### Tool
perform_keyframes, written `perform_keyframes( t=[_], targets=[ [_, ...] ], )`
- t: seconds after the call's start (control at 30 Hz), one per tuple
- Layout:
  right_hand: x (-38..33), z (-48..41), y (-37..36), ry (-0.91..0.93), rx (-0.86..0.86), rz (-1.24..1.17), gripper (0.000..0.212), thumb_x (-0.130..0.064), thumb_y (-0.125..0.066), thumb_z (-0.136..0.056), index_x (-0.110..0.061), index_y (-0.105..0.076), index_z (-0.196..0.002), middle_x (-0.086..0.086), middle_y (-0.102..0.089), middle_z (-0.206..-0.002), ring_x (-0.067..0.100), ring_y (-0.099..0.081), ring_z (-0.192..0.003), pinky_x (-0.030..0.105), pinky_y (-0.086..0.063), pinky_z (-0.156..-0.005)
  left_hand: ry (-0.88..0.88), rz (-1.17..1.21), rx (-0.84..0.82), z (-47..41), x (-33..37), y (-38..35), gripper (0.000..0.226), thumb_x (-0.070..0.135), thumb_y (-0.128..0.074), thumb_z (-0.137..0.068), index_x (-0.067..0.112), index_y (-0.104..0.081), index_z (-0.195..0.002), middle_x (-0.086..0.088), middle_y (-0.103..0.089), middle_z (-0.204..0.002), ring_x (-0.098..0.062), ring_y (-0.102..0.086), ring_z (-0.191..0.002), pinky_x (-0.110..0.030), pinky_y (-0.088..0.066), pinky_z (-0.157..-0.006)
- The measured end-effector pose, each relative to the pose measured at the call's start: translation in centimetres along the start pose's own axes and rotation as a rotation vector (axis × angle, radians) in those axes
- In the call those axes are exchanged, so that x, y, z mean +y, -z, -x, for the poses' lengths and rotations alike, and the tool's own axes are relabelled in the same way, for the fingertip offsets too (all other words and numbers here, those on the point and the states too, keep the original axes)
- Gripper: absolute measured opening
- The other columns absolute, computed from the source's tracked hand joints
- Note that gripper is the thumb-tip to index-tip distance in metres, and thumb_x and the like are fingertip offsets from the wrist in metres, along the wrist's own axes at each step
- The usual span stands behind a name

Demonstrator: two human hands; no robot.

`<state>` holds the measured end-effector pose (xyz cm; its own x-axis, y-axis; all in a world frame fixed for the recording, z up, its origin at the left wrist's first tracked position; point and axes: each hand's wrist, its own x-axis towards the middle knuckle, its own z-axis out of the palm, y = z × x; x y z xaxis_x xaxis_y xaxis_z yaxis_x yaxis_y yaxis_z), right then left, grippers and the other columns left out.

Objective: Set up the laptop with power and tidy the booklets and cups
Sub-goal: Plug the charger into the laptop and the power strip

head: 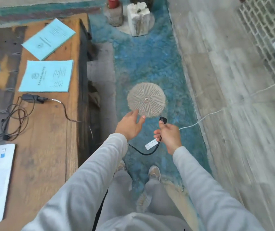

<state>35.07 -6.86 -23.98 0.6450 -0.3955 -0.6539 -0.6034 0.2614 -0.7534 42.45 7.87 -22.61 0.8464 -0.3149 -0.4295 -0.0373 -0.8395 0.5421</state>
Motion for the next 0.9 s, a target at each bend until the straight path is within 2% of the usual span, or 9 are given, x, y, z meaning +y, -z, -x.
perform_keyframes(
  t=[0.17,0.3,0.47,0.57,0.7,0.9],
  targets=[
    [3.4,-2.2,0.0,-0.077,0.090,-0.086,0.022,-0.026,-0.056,-0.104,-0.005,-0.056,-0.096,0.011,-0.066,-0.064,0.012,-0.057,-0.040,0.022,-0.045,-0.038,-0.043,-0.135,-0.110,-2.7,-1.5,-2.4,0.064,0.052,-0.036,-0.103,0.016,-0.031,-0.155,-0.012,-0.038,-0.158,-0.030,-0.034,-0.145,-0.049,-0.034,-0.114],
    [5.9,-5.1,-1.0,-0.130,0.136,-0.096,0.025,-0.025,-0.057,-0.103,0.000,-0.058,-0.104,0.010,-0.068,-0.064,0.012,-0.059,-0.040,0.021,-0.045,-0.038,-0.052,-0.209,-0.187,-6.0,-3.3,-4.5,0.063,0.053,-0.036,-0.103,0.017,-0.031,-0.154,-0.014,-0.037,-0.157,-0.032,-0.034,-0.145,-0.052,-0.033,-0.113],
    [9.7,-9.7,-1.3,-0.152,0.180,-0.049,0.026,-0.028,-0.057,-0.103,-0.003,-0.062,-0.099,0.011,-0.072,-0.072,0.011,-0.061,-0.042,0.022,-0.047,-0.040,-0.097,-0.306,-0.273,-10.7,-6.0,-8.6,0.065,0.055,-0.033,-0.103,0.018,-0.027,-0.157,-0.012,-0.030,-0.162,-0.032,-0.031,-0.147,-0.052,-0.032,-0.114],
    [12.8,-12.8,-1.0,-0.177,0.212,-0.028,0.025,-0.030,-0.056,-0.103,-0.007,-0.064,-0.096,0.011,-0.073,-0.074,0.011,-0.063,-0.043,0.021,-0.047,-0.040,-0.093,-0.287,-0.313,-13.6,-7.8,-12.6,0.064,0.053,-0.034,-0.103,0.017,-0.030,-0.155,-0.013,-0.036,-0.158,-0.033,-0.037,-0.143,-0.052,-0.034,-0.113],
    [17.8,-17.9,-0.5,-0.217,0.222,-0.027,0.024,-0.028,-0.054,-0.104,-0.011,-0.062,-0.089,0.009,-0.071,-0.070,0.011,-0.063,-0.042,0.022,-0.047,-0.039,-0.050,-0.286,-0.378,-17.3,-10.4,-19.4,0.060,0.051,-0.036,-0.103,0.014,-0.036,-0.150,-0.013,-0.045,-0.148,-0.034,-0.044,-0.135,-0.049,-0.039,-0.108],
    [26.3,-24.9,0.4,-0.286,0.233,-0.016,0.027,-0.027,-0.051,-0.106,-0.012,-0.061,-0.086,0.007,-0.071,-0.065,0.015,-0.063,-0.042,0.025,-0.047,-0.039,-0.063,-0.342,-0.472,-23.8,-13.3,-29.5,0.060,0.052,-0.035,-0.103,0.016,-0.032,-0.152,-0.012,-0.043,-0.149,-0.035,-0.045,-0.134,-0.051,-0.041,-0.106]
  ],
)
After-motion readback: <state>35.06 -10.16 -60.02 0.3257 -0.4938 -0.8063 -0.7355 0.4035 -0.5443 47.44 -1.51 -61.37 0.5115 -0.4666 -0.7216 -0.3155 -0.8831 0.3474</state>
